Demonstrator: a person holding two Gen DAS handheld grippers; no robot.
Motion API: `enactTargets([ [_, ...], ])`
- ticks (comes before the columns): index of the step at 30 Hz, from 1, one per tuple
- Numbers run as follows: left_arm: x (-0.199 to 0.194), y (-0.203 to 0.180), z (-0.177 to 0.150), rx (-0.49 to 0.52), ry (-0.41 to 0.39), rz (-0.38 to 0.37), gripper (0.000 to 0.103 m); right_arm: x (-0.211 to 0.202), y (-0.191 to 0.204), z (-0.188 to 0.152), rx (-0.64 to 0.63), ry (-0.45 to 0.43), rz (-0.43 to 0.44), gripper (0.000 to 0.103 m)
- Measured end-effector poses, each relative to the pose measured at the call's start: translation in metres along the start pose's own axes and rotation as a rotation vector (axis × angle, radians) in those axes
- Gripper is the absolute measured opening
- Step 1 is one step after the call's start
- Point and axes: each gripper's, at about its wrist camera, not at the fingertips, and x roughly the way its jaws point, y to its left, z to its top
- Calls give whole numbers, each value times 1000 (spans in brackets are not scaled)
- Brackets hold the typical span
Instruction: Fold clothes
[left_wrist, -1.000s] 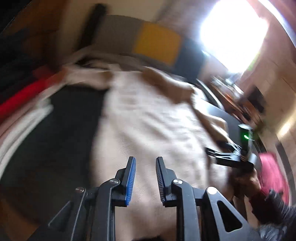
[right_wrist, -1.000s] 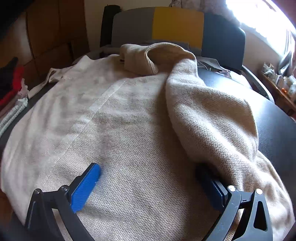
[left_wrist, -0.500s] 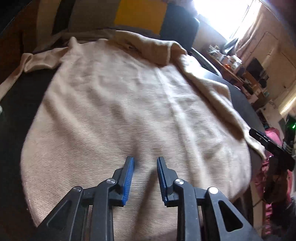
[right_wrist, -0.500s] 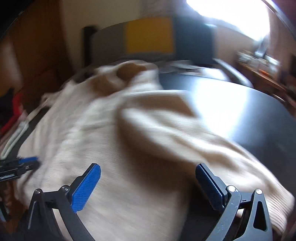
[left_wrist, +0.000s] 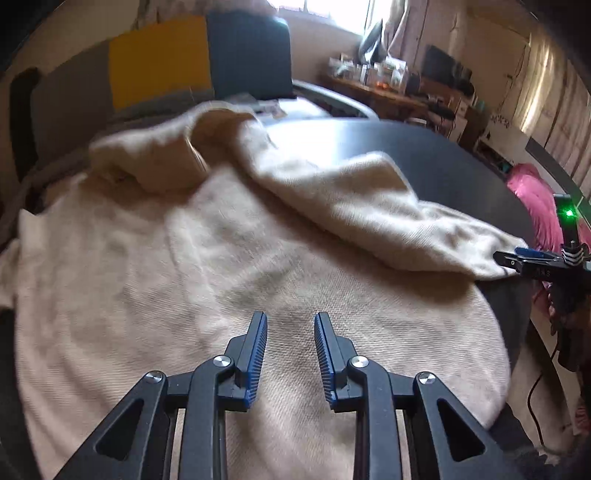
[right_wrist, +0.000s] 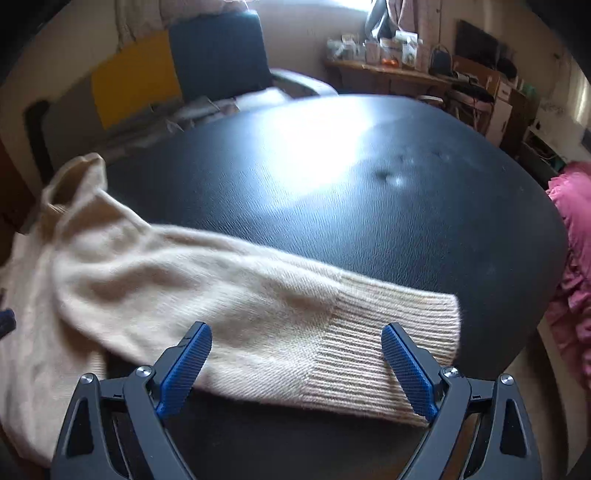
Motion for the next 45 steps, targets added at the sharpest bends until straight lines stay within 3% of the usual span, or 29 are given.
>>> enactTargets([
  [3, 9, 10, -6, -68, -16, -48, 28, 7, 3, -1, -12, 7, -19, 102],
  [6, 9, 29, -13, -191, -48, -148, 28, 11, 2, 1, -13, 19, -14, 103],
  [9, 9, 34, -17, -220, -70, -180, 28, 12, 3, 4, -19, 28, -14, 103],
  [12, 7, 30, -20, -205, -94, -166, 28, 10, 7, 5, -30, 3, -11, 89],
  [14, 6, 31, -21, -212, -105, -175, 28, 8, 10, 6, -34, -17, -9, 73],
  [19, 5, 37, -25, -252, -126, -215, 28, 9, 14, 9, -34, -60, -17, 70],
  [21, 5, 38, -27, -255, -129, -218, 28, 10, 15, 12, -43, -63, -15, 61],
  [23, 5, 38, -28, -258, -132, -220, 28, 14, 18, 20, -64, -60, -25, 37],
  [27, 4, 39, -29, -265, -138, -225, 28, 33, 1, 46, -143, -36, -144, 17],
  [34, 6, 41, -28, -273, -145, -231, 28, 76, -72, 108, -140, 30, -344, 19],
  [36, 5, 43, -31, -277, -147, -233, 28, 86, -86, 121, -132, 40, -362, 30],
  [38, 5, 43, -32, -278, -148, -234, 28, 93, -97, 133, -124, 31, -399, 64],
  [40, 5, 43, -31, -277, -149, -233, 28, 97, -107, 144, -106, 29, -408, 82],
  [41, 4, 44, -33, -278, -149, -233, 28, 99, -111, 148, -99, 31, -413, 86],
  [45, 3, 44, -34, -281, -153, -236, 28, 101, -114, 167, -129, 38, -461, 86],
])
